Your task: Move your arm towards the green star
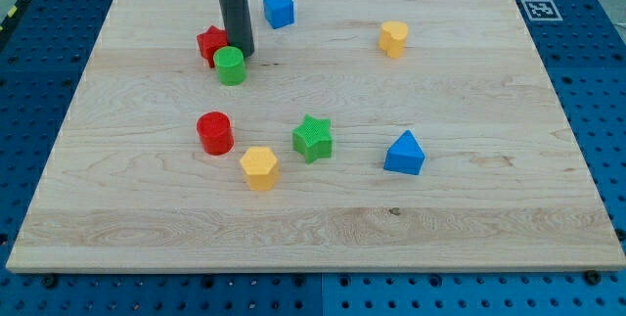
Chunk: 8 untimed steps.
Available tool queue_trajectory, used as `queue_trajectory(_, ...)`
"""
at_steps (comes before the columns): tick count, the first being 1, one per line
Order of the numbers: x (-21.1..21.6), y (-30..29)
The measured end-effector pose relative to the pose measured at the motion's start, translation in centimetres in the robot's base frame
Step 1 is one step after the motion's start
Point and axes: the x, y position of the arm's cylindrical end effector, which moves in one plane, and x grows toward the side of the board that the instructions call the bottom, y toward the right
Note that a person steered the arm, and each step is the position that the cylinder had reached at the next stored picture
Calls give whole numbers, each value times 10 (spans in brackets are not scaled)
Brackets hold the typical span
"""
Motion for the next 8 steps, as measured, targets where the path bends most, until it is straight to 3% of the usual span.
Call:
queue_trajectory(2,6,88)
queue_trajectory(4,83,154)
queue_trajectory(7,174,157)
queue_trajectory(8,174,133)
